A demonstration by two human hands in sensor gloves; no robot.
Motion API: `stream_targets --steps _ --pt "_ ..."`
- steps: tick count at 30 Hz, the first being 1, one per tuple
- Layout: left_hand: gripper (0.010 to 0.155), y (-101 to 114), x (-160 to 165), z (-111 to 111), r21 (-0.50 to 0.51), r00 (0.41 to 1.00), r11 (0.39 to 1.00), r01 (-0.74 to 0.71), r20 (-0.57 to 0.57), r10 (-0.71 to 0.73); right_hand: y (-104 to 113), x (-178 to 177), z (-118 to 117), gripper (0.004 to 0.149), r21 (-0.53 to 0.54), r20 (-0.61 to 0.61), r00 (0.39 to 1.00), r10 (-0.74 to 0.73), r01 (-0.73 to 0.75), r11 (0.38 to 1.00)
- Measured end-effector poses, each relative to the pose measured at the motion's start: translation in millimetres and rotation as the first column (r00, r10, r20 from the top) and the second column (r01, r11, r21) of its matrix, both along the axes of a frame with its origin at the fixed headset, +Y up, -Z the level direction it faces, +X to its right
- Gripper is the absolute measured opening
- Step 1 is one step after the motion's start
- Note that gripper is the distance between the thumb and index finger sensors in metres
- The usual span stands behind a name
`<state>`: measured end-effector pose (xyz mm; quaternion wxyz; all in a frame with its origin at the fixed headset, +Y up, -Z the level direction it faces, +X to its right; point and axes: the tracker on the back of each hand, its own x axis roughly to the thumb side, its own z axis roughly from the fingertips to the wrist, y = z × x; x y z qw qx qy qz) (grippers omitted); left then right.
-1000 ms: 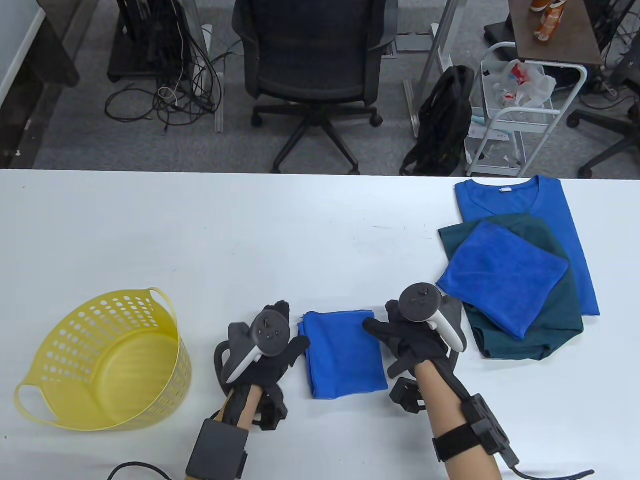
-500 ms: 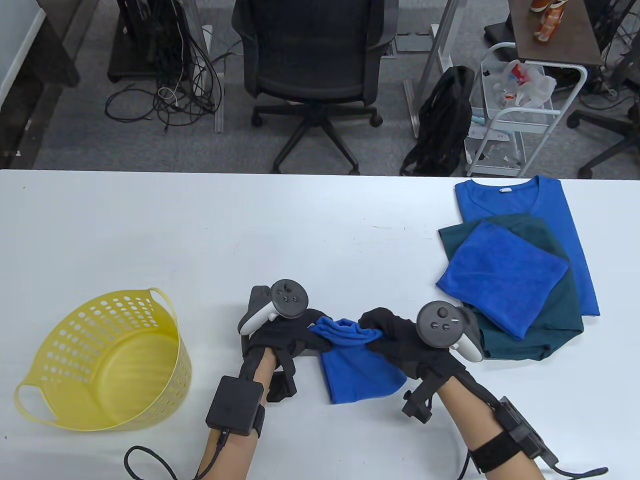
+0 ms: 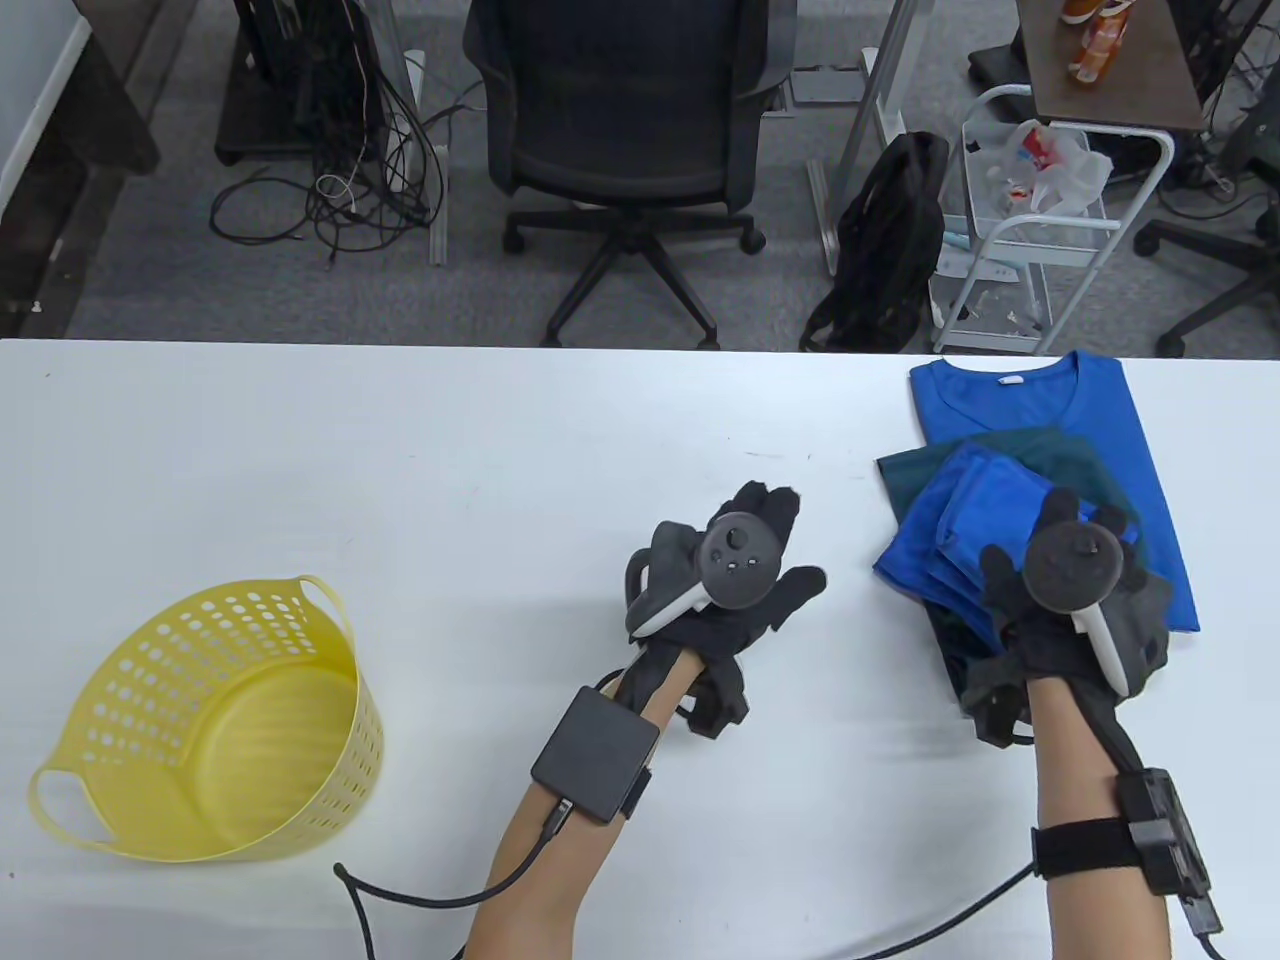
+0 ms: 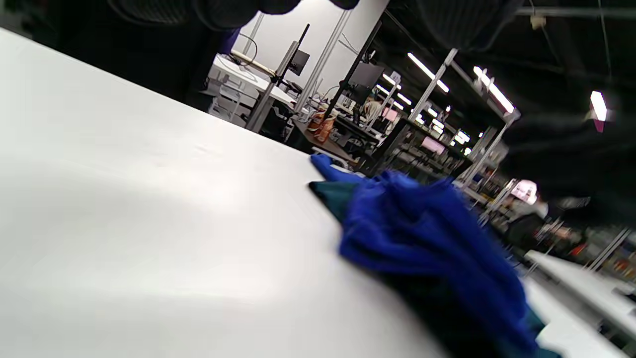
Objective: Fold and stack clothes and towels from laundry basket
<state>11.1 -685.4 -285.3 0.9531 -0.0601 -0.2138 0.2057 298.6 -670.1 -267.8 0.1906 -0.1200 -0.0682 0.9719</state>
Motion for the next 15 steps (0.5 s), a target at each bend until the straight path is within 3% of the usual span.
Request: stream_targets --steps 2,6,11,15 --pt "0.089 -4.7 -21.1 18.4 0.038 0.997 0.997 0.071 -0.022 -0.070 0.3 -22.0 11.9 0.074 -0.007 -0.123 0.992 -0.001 0.000 1.000" --pt "0.087 2.5 -59.4 52.2 0.062 0.994 0.995 0.075 -0.079 -0.070 2.7 -62.4 35.6 0.071 -0.001 -0.301 0.954 -0.008 0.008 1.000" --pt "0.086 20.1 -100.1 97.4 0.147 0.989 0.989 0.024 -0.148 -0.002 4.9 -115.9 73.6 0.070 0.095 -0.464 0.883 0.078 -0.038 0.995" --pt "0.085 11.6 -117.1 120.8 0.174 0.982 0.985 0.005 -0.187 0.028 -6.7 -142.1 91.7 0.070 0.100 -0.536 0.840 0.089 -0.042 0.994"
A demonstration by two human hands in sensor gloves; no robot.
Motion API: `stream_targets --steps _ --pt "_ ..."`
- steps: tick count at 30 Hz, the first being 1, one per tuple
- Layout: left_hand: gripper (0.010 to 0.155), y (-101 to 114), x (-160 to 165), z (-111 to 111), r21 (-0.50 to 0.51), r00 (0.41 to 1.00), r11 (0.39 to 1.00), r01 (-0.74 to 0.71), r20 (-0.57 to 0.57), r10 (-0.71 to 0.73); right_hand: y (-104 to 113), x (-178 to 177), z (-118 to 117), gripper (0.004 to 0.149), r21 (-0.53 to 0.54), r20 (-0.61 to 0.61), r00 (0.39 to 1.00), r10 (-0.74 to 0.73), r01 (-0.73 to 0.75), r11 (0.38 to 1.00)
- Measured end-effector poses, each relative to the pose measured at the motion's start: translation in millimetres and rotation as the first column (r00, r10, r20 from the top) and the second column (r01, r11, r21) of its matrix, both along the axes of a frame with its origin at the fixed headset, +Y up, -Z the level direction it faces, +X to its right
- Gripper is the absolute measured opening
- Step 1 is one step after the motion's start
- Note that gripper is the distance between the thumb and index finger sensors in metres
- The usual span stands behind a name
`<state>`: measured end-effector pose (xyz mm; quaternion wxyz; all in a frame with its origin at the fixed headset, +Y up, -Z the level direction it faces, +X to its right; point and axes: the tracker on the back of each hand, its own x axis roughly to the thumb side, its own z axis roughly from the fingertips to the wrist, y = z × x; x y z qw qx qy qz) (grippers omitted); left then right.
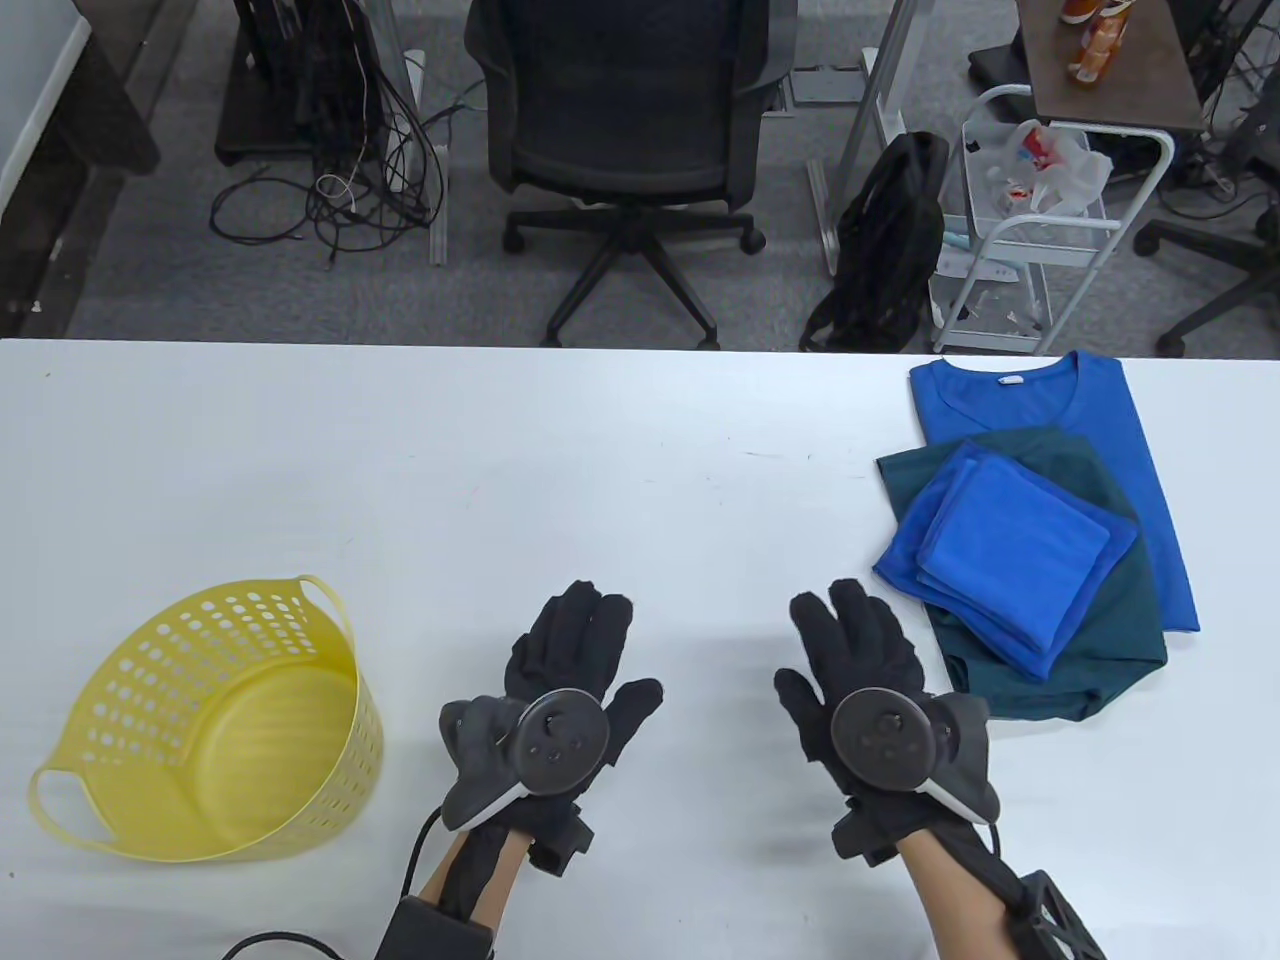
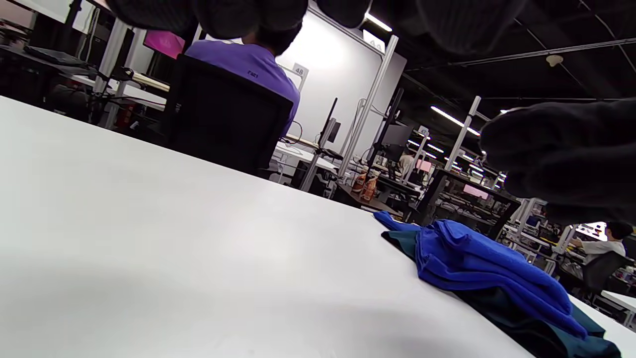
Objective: Fold and stack clothes and towels from laundry basket
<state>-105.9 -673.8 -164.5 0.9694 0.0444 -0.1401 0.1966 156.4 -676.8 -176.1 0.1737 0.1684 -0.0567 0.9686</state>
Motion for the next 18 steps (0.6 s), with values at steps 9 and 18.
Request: stream_targets --steps 9,18 --pt "0.087 -73.4 2.2 15.9 0.060 0.845 0.843 0.534 -0.065 -0.530 -63.0 -22.9 16.0 0.072 -0.012 -0.079 0.961 0.266 -0.268 0.963" --pt "0.087 -87.6 4.9 12.5 -0.006 0.848 0.848 0.531 0.007 -0.530 -72.9 -15.8 14.3 0.072 -0.047 -0.081 0.965 0.248 -0.252 0.967"
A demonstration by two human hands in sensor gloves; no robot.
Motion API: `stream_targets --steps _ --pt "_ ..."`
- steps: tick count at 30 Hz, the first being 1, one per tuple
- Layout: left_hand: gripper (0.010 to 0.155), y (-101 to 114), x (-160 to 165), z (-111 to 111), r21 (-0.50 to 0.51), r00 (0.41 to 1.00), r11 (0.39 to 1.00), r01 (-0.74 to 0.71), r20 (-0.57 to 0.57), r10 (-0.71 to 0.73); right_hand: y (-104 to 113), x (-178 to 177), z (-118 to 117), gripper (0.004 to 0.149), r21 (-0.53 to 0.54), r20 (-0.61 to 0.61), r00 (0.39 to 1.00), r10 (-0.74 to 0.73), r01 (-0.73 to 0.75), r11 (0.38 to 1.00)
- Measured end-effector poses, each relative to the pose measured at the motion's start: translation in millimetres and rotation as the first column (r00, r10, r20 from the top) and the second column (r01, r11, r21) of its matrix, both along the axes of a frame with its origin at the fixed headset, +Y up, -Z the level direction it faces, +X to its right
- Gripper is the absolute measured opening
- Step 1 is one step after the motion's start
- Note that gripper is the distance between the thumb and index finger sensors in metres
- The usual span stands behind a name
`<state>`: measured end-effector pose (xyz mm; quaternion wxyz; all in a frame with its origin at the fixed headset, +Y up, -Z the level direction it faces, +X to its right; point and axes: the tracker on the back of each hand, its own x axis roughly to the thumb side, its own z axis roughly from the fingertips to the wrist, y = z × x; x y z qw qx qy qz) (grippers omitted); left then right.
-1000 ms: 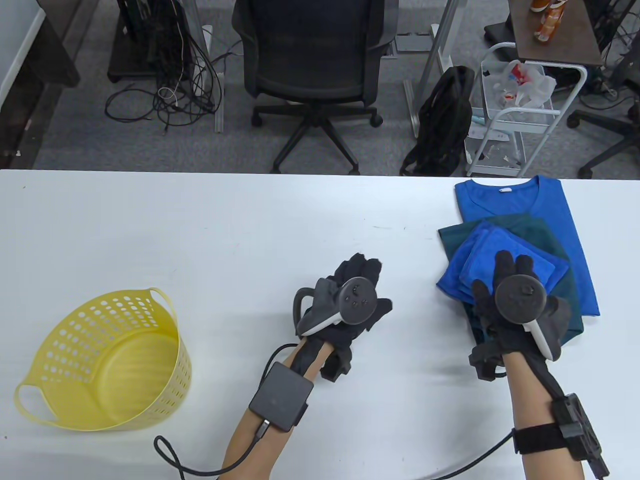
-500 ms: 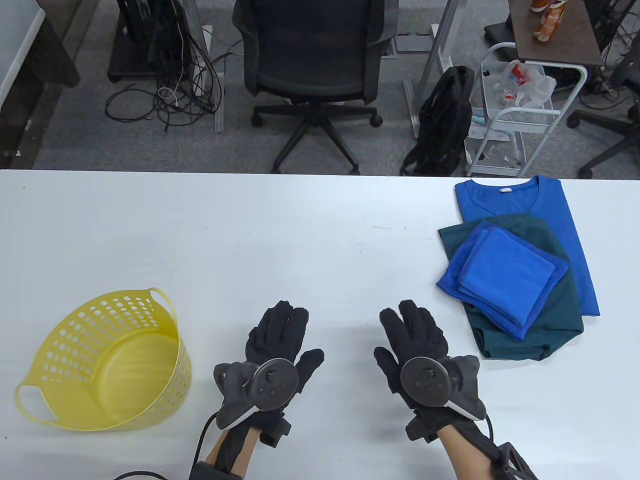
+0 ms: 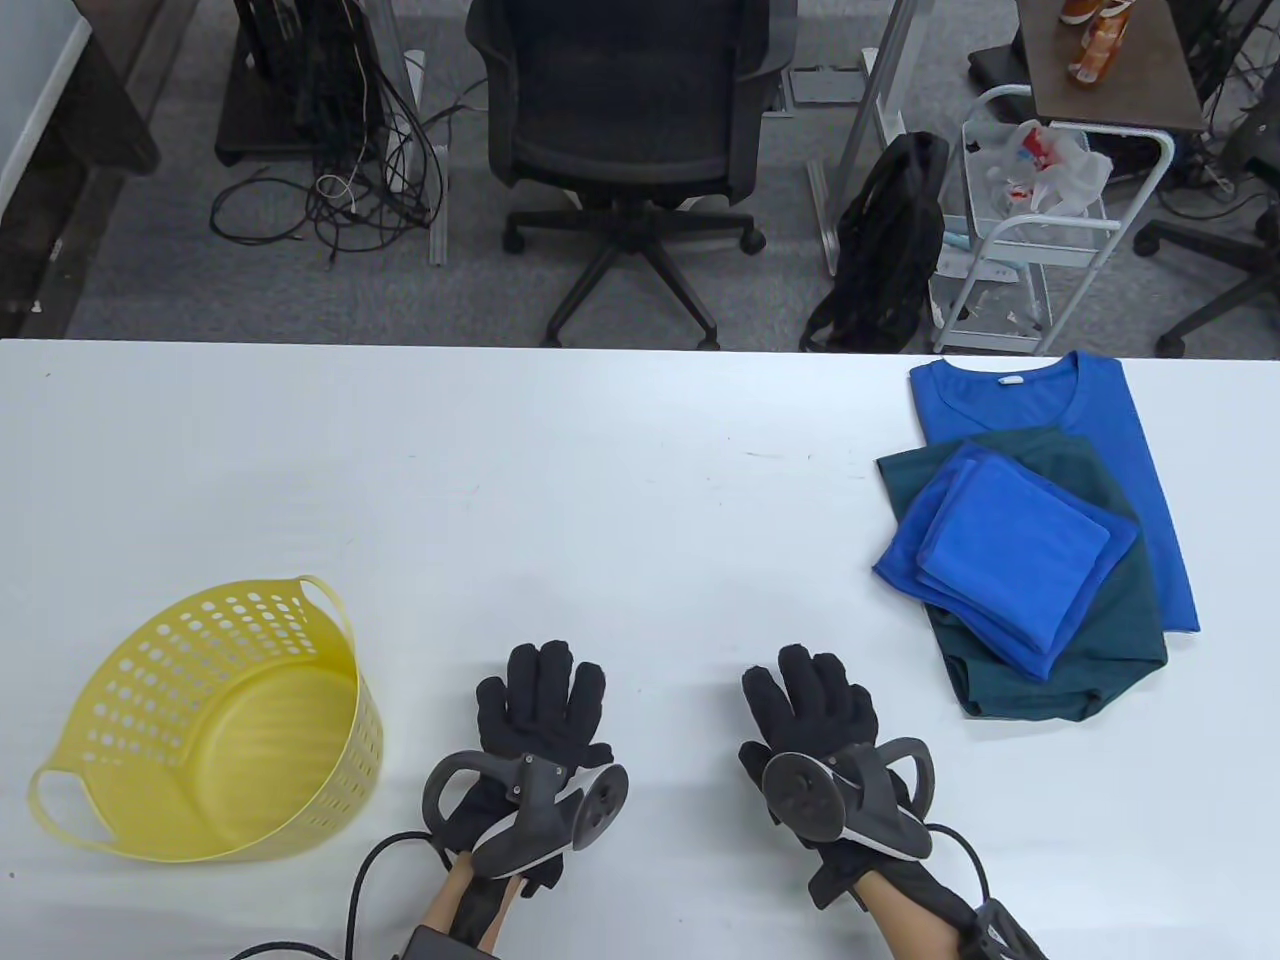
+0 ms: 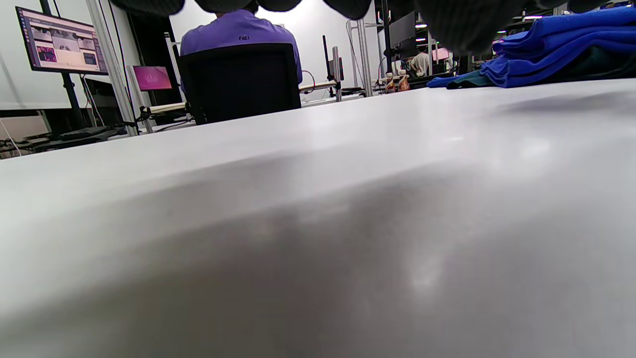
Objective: Fold and stack clothes and towels from laundry basket
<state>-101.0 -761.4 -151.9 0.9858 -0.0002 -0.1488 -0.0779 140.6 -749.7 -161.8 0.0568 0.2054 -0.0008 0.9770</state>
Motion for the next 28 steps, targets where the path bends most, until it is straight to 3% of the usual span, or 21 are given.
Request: stream_targets --steps 10,28 --pt "0.084 -1.0 -6.3 -3.3 -0.006 0.999 0.999 -0.046 0.005 0.046 -4.6 1.0 -2.0 0.073 -0.045 -0.014 1.000 0.012 -0.012 0.999" --pt "0.084 -3.5 -8.7 -5.5 -0.025 1.000 1.000 0.003 -0.001 -0.003 -6.8 3.6 -2.2 0.071 -0.097 -0.008 1.000 -0.009 0.009 0.995"
